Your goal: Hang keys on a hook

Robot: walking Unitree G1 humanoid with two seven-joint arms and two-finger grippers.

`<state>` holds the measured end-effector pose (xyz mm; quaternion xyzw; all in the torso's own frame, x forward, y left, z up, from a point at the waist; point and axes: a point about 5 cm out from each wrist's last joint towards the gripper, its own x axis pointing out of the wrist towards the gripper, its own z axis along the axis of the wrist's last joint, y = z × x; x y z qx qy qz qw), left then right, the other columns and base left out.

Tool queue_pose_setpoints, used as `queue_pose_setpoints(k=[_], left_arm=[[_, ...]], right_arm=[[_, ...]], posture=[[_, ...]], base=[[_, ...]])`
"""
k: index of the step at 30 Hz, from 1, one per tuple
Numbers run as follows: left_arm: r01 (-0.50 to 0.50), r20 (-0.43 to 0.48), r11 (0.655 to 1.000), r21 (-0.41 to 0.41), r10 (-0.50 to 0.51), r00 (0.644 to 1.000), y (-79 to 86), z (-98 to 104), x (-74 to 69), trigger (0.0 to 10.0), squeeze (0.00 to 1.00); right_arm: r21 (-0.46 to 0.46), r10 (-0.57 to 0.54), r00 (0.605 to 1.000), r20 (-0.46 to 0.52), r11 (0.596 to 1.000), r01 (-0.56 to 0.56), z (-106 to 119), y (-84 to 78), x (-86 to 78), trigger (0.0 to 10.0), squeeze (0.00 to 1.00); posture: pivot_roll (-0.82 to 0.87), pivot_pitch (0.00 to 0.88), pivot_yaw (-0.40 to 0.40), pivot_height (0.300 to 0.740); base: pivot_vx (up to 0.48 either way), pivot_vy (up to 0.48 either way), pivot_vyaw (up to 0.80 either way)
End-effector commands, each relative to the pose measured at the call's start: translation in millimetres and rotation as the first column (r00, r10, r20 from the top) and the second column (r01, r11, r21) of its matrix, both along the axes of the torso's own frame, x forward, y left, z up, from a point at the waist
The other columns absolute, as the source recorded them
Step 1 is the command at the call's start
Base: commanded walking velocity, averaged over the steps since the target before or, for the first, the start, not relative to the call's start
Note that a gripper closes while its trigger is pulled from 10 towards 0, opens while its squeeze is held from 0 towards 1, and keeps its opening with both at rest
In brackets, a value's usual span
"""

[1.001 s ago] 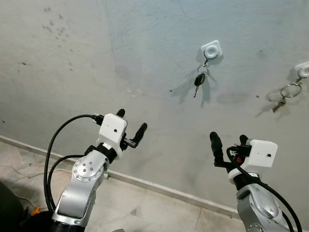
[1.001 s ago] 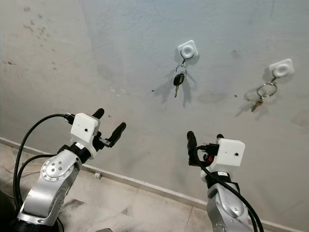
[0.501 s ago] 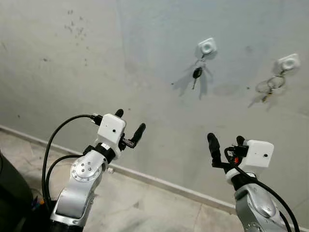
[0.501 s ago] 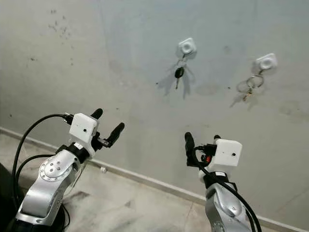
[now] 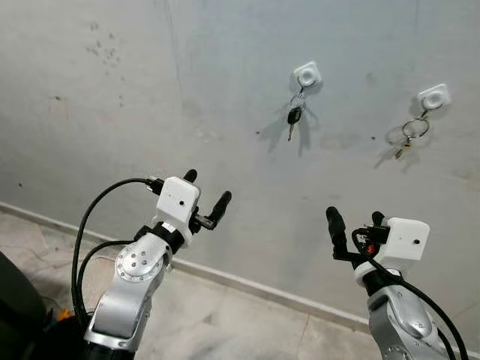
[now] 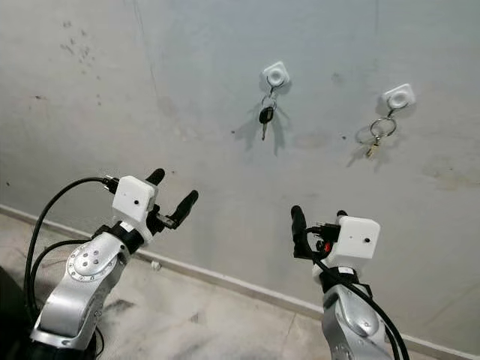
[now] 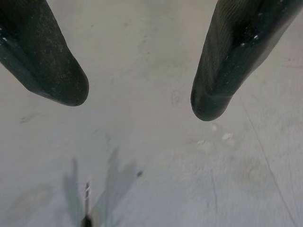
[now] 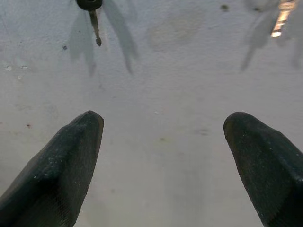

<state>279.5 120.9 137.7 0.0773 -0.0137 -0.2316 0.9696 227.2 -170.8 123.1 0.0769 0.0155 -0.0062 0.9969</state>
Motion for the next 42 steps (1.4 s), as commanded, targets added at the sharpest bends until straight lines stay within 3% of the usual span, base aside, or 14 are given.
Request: queue_pose_setpoints(k=[1,4,36,42], left_arm=[[0.006,0.02,1.0,-0.009,-0.006,1.0,-1.3,4.8,3.3,10.0,0.0],[0.001,0.023,1.0,-0.006,-0.001,1.0,-1.3,5.5,6.1,10.0,0.0],[-0.014,0.018,1.0,-0.023,0.014,1.0,-0.3,4.3,8.0,10.0,0.0],[-0.018,0.019,1.0,-0.019,0.019,1.0,0.7,4.3,7.5,10.0,0.0]], right_arm=[[-0.009,-0.014,1.0,0.004,1.0,0.014,1.6,-2.9,1.3,10.0,0.0],[-0.011,-0.019,1.0,0.0,1.0,0.019,2.5,-3.3,2.6,10.0,0.0],[-0.023,-0.027,1.0,-0.009,0.999,0.027,2.6,-5.5,5.8,10.0,0.0],[-0.022,-0.026,1.0,0.007,0.999,0.026,4.9,-5.7,7.7,10.0,0.0]], posture=[[0.12,0.0,-0.009,0.74],[0.12,0.0,-0.01,0.74],[0.12,0.0,-0.011,0.74],[0.12,0.0,-0.014,0.74]], base=[[0.0,0.0,0.0],[0.0,0.0,0.0],[0.0,0.0,-0.78],[0.0,0.0,-0.16]])
